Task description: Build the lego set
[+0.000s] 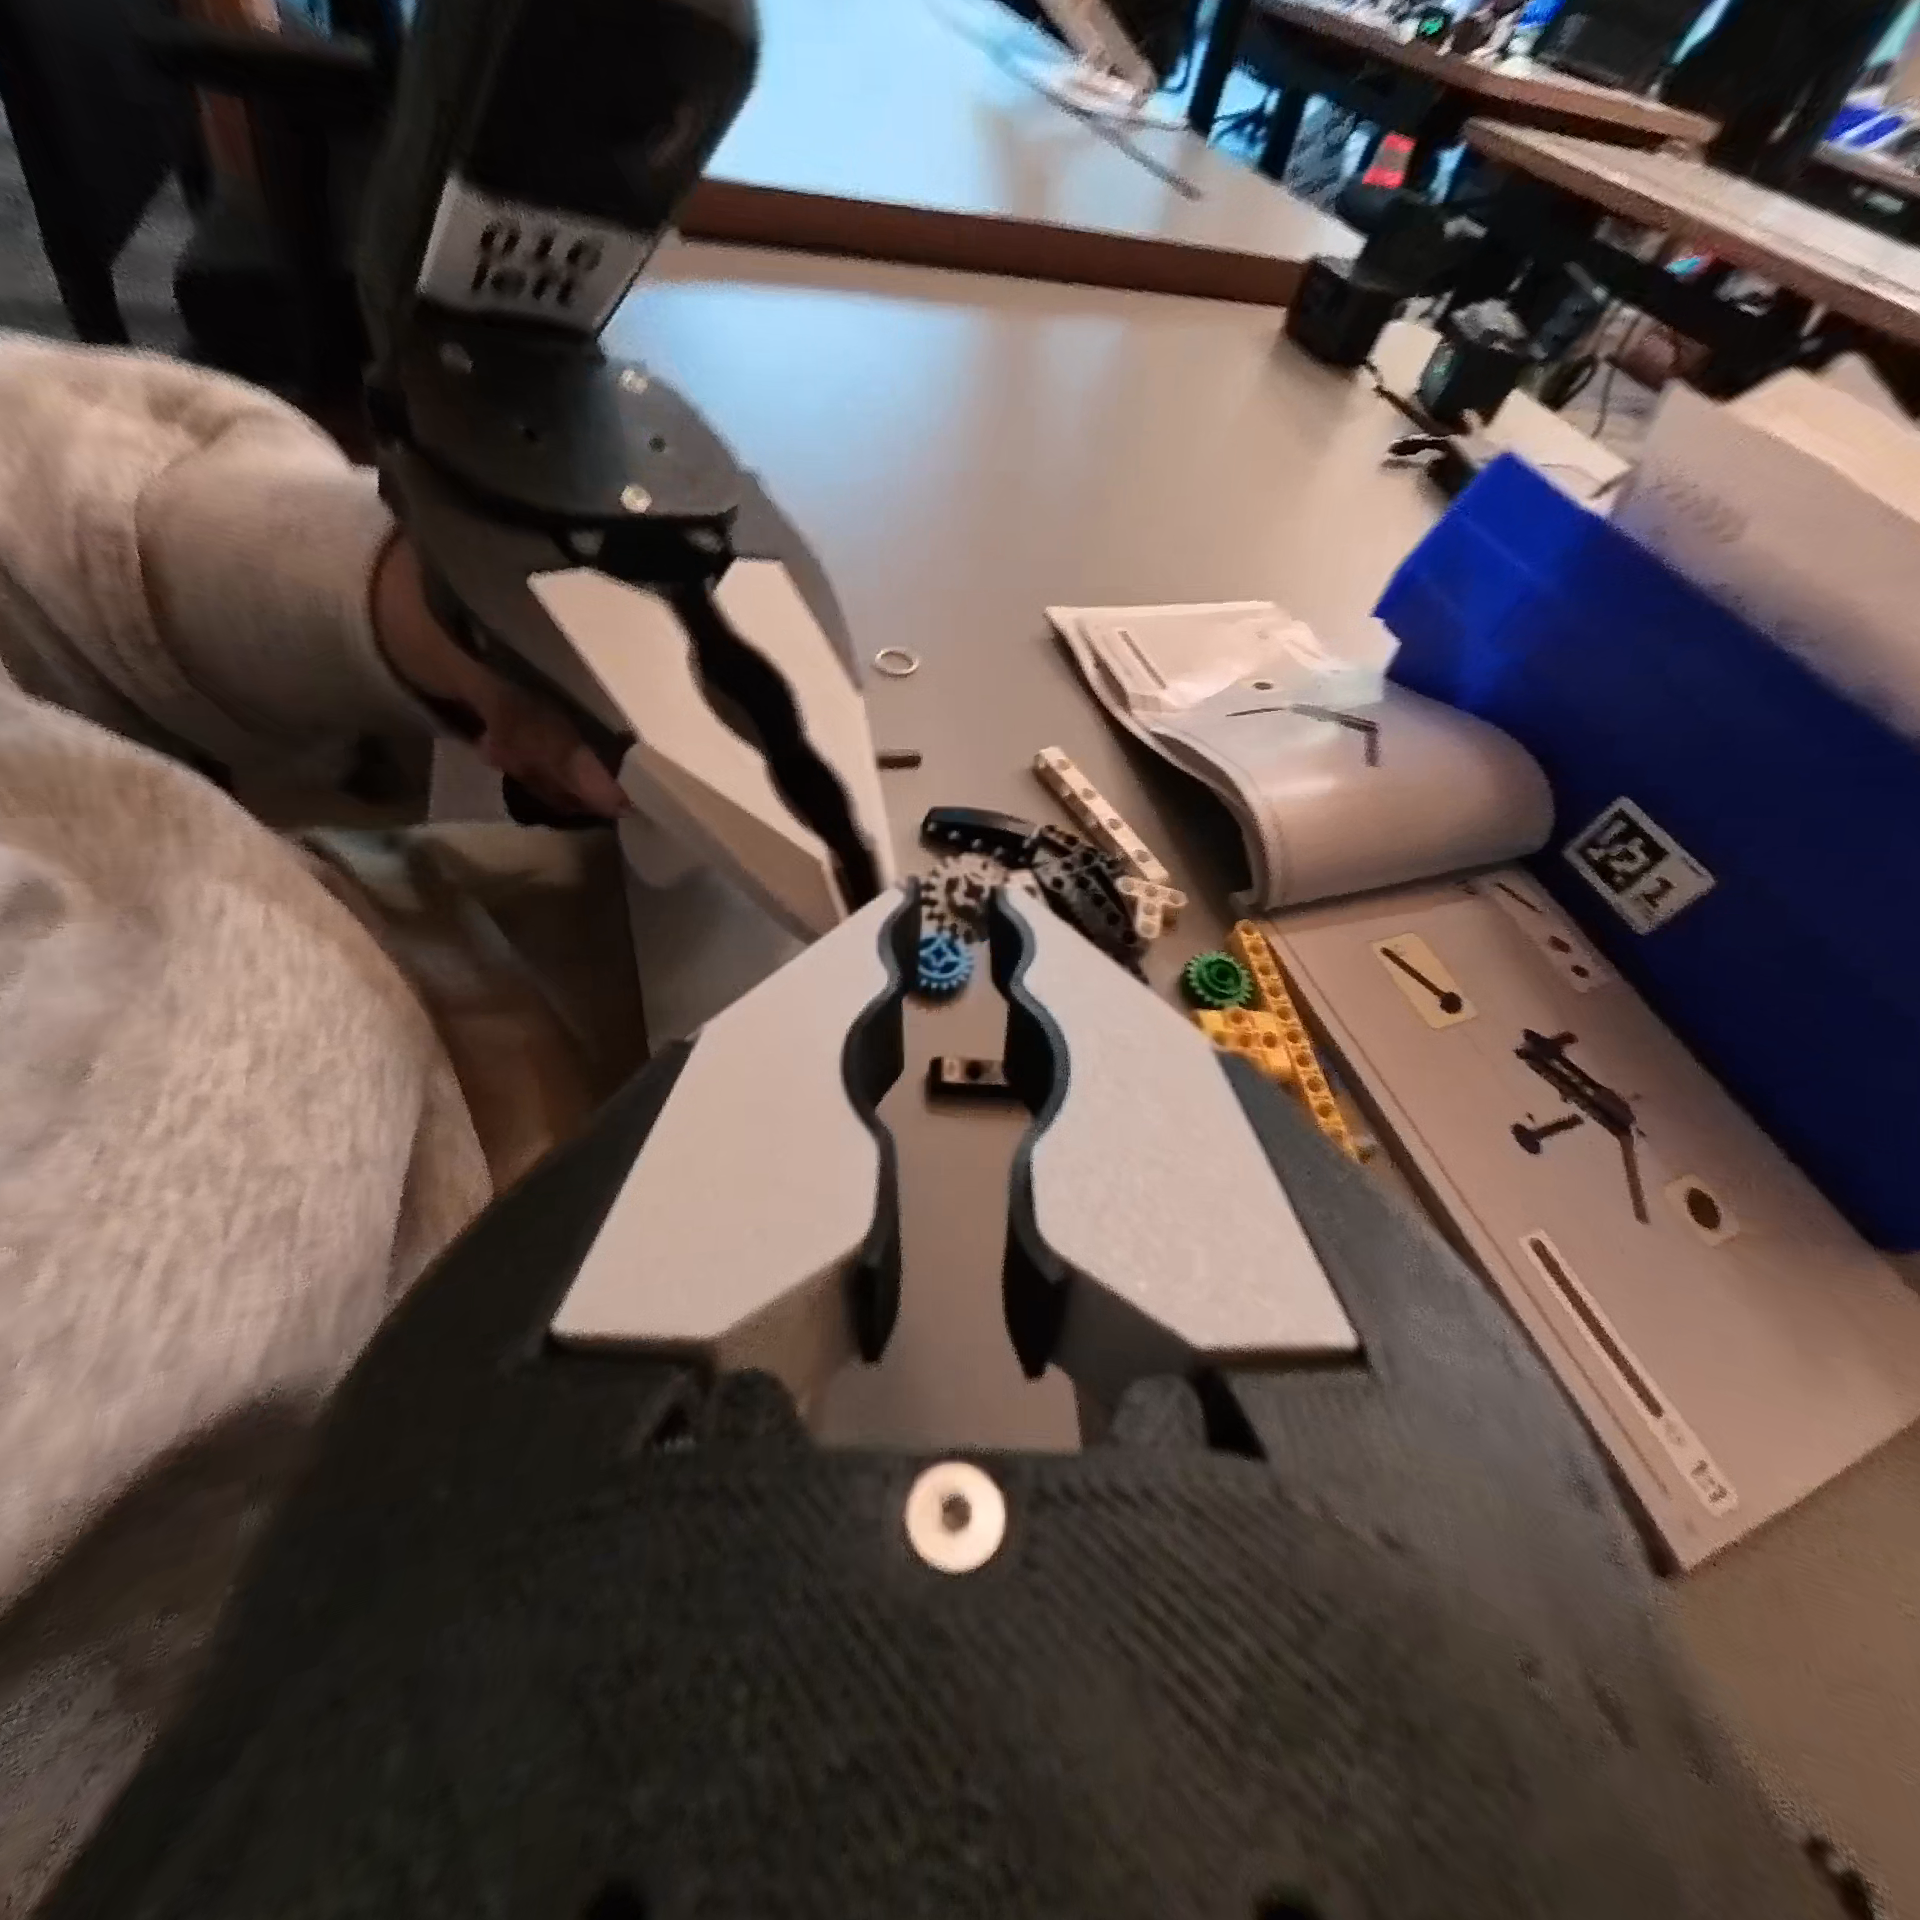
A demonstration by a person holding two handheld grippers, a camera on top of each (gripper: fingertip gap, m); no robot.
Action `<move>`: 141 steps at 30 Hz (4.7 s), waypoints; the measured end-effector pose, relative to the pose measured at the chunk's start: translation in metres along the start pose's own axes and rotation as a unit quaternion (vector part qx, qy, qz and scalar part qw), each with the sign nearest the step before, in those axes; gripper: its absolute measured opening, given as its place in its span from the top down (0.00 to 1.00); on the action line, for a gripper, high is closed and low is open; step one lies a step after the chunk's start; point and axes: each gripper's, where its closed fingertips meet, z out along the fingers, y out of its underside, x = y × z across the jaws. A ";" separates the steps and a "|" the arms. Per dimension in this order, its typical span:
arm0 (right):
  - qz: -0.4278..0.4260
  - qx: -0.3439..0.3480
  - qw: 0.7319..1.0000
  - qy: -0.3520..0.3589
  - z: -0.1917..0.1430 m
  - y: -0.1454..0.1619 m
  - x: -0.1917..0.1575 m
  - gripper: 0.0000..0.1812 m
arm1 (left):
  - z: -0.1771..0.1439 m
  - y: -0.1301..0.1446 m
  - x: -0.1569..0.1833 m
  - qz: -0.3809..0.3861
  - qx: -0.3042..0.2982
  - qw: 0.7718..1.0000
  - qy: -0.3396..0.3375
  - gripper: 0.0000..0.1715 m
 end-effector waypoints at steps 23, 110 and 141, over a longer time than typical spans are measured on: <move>-0.036 -0.146 0.988 -0.032 0.009 0.068 -0.014 0.94 | 0.005 0.014 0.004 0.006 -0.045 0.999 0.005 0.98; 0.089 -0.026 0.991 -0.095 0.004 0.015 -0.021 0.92 | 0.001 0.019 0.006 -0.009 -0.059 0.998 0.016 0.98; 0.152 -0.113 0.981 -0.040 0.002 0.036 -0.018 0.92 | 0.004 0.029 0.004 0.011 -0.050 0.997 -0.056 0.97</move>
